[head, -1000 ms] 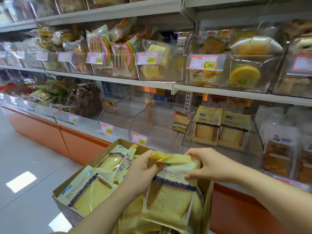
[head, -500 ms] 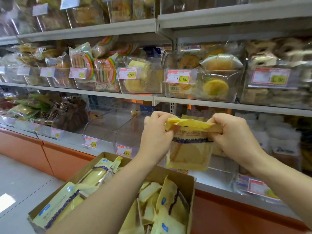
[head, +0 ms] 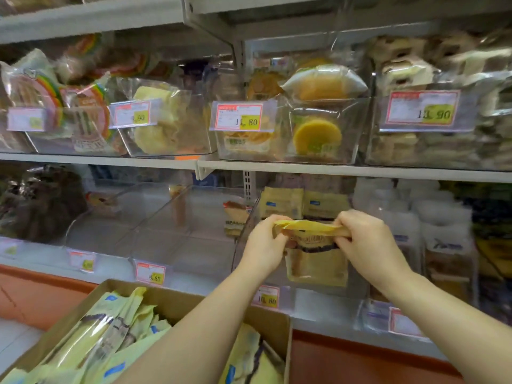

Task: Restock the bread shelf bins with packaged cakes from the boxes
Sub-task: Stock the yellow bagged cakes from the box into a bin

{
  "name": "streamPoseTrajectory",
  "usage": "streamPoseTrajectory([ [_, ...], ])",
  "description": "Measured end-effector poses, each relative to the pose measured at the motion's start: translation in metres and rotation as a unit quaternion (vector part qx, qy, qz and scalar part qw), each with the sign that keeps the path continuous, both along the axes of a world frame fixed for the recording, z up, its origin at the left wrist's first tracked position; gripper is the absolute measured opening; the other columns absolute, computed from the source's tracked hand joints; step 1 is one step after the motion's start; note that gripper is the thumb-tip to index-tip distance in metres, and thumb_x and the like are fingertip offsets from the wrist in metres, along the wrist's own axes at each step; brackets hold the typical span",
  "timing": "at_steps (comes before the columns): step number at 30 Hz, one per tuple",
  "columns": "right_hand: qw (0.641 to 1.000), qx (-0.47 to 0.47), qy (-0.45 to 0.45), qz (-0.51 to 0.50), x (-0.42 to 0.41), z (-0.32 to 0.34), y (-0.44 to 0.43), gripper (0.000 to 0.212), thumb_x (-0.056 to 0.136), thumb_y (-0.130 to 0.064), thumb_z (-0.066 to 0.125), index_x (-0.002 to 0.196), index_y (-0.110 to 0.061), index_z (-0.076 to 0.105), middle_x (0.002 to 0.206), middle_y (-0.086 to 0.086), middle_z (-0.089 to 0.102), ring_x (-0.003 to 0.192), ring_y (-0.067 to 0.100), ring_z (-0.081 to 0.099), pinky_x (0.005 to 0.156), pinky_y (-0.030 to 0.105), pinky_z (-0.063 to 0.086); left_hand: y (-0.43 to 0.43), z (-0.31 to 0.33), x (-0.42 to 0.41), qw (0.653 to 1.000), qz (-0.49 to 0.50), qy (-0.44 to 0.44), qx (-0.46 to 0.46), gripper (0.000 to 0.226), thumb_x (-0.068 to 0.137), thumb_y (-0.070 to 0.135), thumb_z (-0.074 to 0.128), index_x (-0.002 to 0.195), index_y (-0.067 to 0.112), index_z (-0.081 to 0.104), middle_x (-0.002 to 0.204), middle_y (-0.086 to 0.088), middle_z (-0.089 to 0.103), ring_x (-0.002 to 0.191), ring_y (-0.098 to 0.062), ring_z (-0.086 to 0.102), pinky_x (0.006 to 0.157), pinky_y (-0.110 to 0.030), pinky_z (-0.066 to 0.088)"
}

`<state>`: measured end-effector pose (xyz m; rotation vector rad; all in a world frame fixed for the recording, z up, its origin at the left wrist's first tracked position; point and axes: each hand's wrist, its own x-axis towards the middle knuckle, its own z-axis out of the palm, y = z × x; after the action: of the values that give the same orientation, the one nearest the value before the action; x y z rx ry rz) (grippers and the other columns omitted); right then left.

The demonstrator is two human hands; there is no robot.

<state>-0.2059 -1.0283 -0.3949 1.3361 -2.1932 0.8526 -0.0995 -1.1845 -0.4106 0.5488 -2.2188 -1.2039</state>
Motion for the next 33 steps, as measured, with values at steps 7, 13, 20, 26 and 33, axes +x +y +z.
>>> streamPoseTrajectory([
  [7,0.991,0.093,-0.081,-0.046,-0.045,-0.024,0.0,0.009,0.09,-0.01,0.059,0.094,-0.009,0.066,0.087,0.006,0.062,0.082,0.026,0.061,0.068,0.032,0.045,-0.018,-0.037,-0.064,0.989,-0.057,-0.077,0.113,0.013,0.096,0.025,0.054,0.109,0.027,0.052,0.106,-0.007,0.067,0.101,-0.031,0.064,0.092,-0.05,0.051],
  [13,0.991,0.097,-0.087,-0.035,-0.056,-0.031,-0.002,0.037,0.087,-0.006,0.062,0.124,-0.009,0.061,0.126,0.01,0.057,0.111,0.028,0.057,0.093,0.028,0.042,-0.023,-0.053,-0.083,0.978,-0.102,-0.156,0.095,0.053,0.093,0.02,0.059,0.14,0.02,0.033,0.126,-0.002,0.055,0.113,-0.024,0.056,0.094,-0.034,0.048],
  [20,0.993,0.106,0.052,0.013,-0.043,-0.046,0.028,0.023,0.073,-0.007,0.076,0.095,-0.009,0.073,0.099,0.005,0.068,0.1,0.029,0.06,0.073,0.039,0.056,-0.026,-0.066,-0.089,0.955,-0.107,-0.275,-0.012,0.057,0.089,0.021,0.065,0.136,0.016,0.035,0.118,-0.007,0.058,0.105,-0.029,0.061,0.068,-0.028,0.05],
  [26,0.994,0.104,0.031,0.019,-0.051,-0.055,0.037,0.015,0.076,-0.02,0.076,0.09,-0.014,0.073,0.09,0.0,0.07,0.085,0.023,0.06,0.062,0.038,0.056,-0.012,-0.072,-0.098,0.92,-0.098,-0.379,-0.026,0.082,0.08,0.024,0.077,0.139,0.02,0.02,0.099,-0.006,0.057,0.092,-0.028,0.066,0.074,-0.04,0.059],
  [33,0.994,0.1,0.013,0.042,-0.06,-0.064,0.034,0.017,0.084,-0.028,0.063,0.089,-0.015,0.073,0.085,-0.001,0.069,0.085,0.021,0.057,0.062,0.042,0.054,-0.014,-0.084,-0.121,0.944,-0.036,-0.323,-0.059,0.06,0.084,0.025,0.073,0.128,0.021,0.031,0.109,0.0,0.049,0.096,-0.031,0.064,0.076,-0.039,0.057],
])
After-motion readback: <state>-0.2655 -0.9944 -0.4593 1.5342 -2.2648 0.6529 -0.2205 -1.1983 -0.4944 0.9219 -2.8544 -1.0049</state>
